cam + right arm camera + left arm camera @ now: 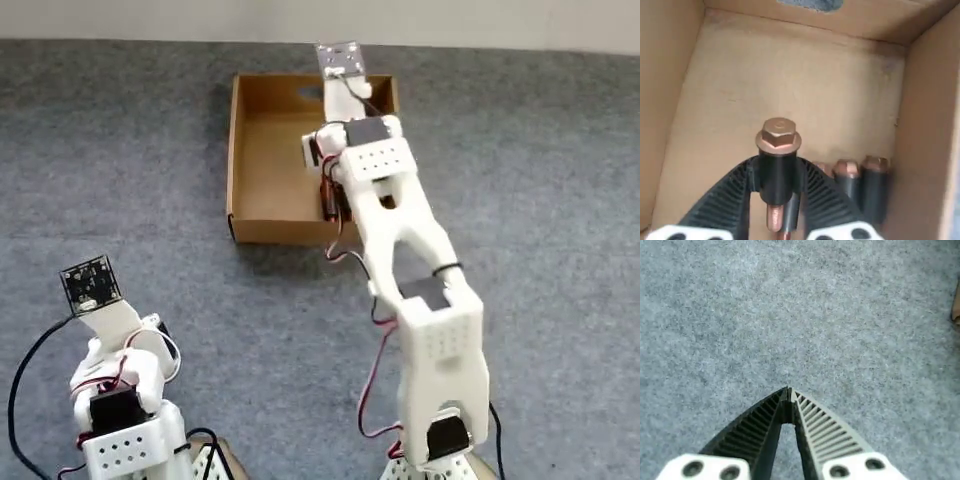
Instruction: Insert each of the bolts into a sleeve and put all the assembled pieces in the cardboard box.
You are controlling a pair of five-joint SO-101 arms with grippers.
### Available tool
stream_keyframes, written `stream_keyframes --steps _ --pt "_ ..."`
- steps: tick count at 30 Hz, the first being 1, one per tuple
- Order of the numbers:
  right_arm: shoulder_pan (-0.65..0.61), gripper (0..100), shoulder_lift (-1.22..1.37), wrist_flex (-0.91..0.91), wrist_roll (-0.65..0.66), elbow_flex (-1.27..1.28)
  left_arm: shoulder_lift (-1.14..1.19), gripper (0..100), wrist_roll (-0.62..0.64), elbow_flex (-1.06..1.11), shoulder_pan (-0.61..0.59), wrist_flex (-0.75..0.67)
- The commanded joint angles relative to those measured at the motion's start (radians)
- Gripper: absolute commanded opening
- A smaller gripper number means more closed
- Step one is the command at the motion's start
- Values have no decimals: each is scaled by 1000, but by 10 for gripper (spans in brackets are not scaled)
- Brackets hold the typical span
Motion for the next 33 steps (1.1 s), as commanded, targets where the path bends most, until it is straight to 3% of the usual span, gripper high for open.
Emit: stream_keyframes --steps 1,12,33 --pt "5 7 64 7 -12 -194 2 8 0 19 -13 -18" --pt "-62 7 229 188 -12 -409 2 9 0 19 -13 -18" --pt "-62 7 395 193 -12 -409 2 8 0 19 -13 -18"
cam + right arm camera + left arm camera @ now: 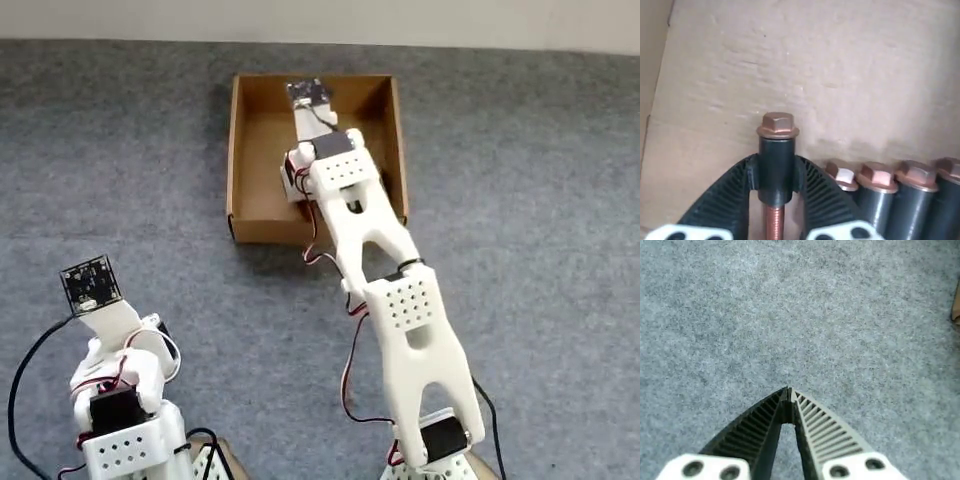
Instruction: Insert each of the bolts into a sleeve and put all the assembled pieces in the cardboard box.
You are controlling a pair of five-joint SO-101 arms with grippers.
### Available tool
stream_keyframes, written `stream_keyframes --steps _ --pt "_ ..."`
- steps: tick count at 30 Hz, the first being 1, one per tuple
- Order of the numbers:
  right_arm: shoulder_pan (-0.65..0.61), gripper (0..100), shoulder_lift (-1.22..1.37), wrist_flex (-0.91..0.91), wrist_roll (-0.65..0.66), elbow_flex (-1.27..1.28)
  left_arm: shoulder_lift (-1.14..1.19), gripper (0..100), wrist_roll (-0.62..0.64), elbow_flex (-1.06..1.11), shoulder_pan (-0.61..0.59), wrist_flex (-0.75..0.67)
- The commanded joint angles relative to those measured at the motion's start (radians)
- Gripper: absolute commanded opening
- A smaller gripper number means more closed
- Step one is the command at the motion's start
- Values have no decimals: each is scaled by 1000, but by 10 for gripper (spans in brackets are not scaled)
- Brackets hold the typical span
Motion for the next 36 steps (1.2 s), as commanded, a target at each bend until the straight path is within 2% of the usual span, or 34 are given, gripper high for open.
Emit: stream_keyframes --steps 1,8,13,19,28,36 --pt "-2 7 1 5 -12 -33 2 8 0 19 -13 -18" --pt "-2 12 -2 21 -12 -35 2 8 0 19 -13 -18" --pt "-2 126 -8 71 -12 -62 2 8 0 19 -13 -18" --pt "8 90 -19 171 -12 -274 2 9 0 19 -13 -18" --pt "33 90 -22 446 -6 -803 2 10 0 19 -13 -18" --pt "125 88 -176 503 -14 -766 2 10 0 19 -8 -25"
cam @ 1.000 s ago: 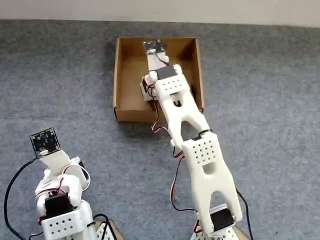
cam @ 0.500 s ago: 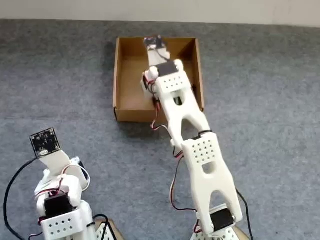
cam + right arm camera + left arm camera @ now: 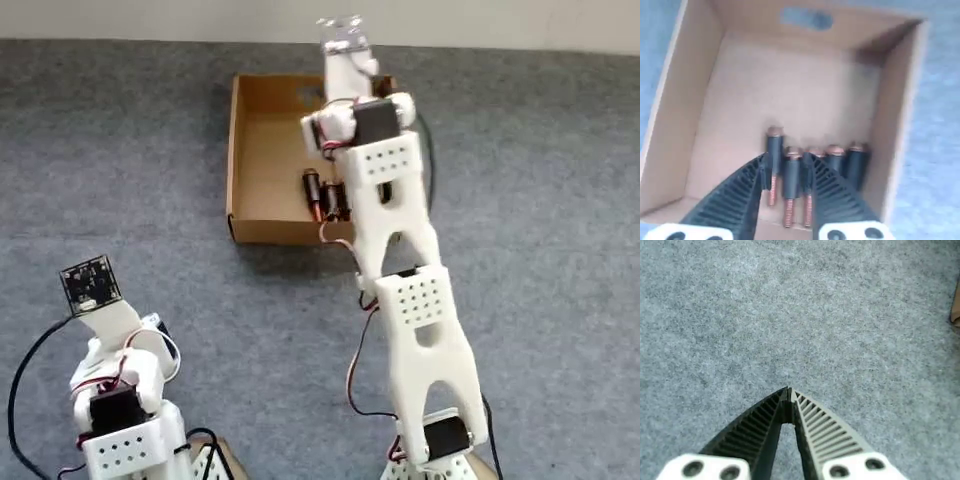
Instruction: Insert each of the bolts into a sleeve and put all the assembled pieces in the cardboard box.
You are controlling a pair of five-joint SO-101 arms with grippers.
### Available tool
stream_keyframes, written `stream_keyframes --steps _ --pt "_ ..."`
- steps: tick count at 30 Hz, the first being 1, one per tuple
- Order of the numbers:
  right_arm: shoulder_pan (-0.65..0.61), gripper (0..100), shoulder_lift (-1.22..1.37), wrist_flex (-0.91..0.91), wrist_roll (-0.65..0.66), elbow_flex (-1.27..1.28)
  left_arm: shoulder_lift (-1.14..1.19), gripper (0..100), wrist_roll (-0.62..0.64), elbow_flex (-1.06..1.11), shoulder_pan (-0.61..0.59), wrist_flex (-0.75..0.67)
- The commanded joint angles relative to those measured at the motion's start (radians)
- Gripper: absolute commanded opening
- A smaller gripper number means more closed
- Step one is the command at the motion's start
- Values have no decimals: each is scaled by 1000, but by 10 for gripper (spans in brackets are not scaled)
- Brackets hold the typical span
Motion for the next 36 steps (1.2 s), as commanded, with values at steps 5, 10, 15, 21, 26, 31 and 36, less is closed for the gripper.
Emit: stream_keyframes --steps 5,10,15,21,26,31,36 --pt "64 87 -364 18 -58 62 2 8 0 19 -8 -18" --pt "12 87 -788 13 -54 624 2 8 0 19 -8 -18" --pt "1 87 -1194 -93 38 1273 2 8 0 19 -8 -17" --pt "1 87 -1765 -461 49 2132 2 8 0 19 -8 -12" --pt "68 87 -2224 -667 49 2585 2 7 -2 19 -12 -12" --pt "134 50 -2583 -671 49 2870 2 7 -2 18 -13 -12" --pt "174 7 -2816 -676 49 3073 2 7 -2 12 -13 -11"
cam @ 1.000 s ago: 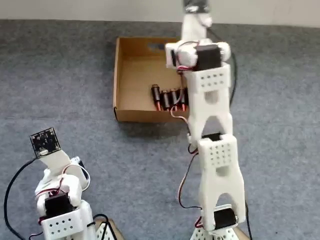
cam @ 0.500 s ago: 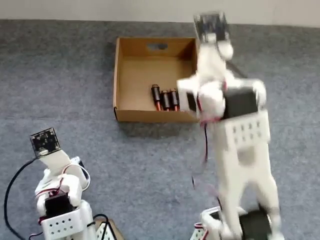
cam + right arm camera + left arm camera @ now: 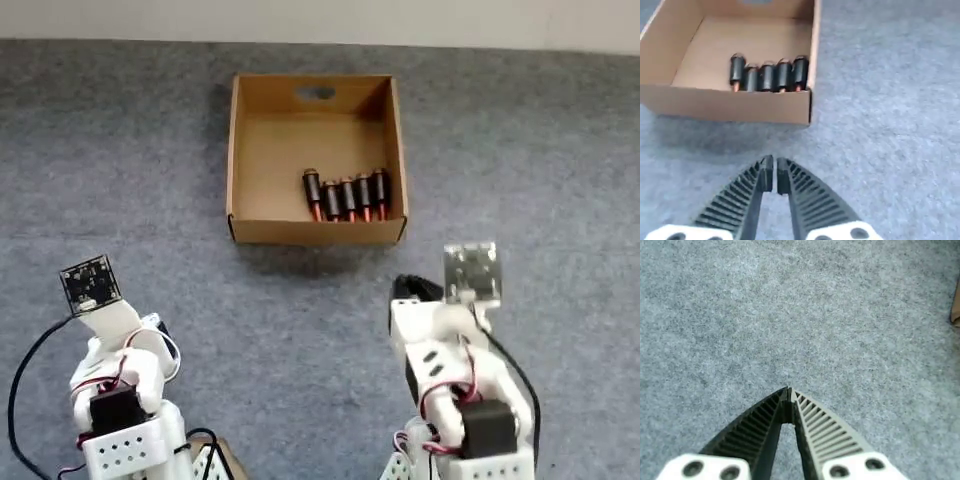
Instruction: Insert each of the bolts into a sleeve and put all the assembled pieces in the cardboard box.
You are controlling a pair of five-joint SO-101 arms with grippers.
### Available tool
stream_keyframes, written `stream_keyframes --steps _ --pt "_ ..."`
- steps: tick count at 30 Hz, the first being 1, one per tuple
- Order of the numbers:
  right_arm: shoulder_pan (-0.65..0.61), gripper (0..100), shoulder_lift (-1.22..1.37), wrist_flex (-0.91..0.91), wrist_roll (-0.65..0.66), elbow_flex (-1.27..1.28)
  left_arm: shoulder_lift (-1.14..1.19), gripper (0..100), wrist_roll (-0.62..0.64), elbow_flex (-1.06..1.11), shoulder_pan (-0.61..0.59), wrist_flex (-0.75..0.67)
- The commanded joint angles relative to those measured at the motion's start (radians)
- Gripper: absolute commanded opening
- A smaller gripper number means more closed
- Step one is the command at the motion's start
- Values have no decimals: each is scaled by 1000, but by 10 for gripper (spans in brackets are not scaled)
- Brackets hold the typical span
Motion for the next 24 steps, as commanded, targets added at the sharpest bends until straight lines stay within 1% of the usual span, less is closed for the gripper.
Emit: stream_keyframes --steps 1,3,7,11,13,15,18,20,24 --pt "13 7 -87 -22 6 108 2 7 -2 10 -13 -9" --pt "13 7 -61 -24 5 134 1 7 -3 4 -7 15" --pt "15 7 -76 -16 5 183 1 7 -3 -36 4 112" --pt "10 7 -82 -22 11 275 1 7 -2 -30 116 181" --pt "13 9 -82 -22 11 334 1 7 -2 -15 166 180" --pt "13 9 -82 -24 11 400 1 7 -2 15 188 172" --pt "15 9 -82 -10 9 470 2 7 -2 19 191 150" --pt "22 9 -82 15 9 467 2 7 -2 19 188 147" --pt "27 9 -82 131 11 466 2 8 -2 19 188 144"
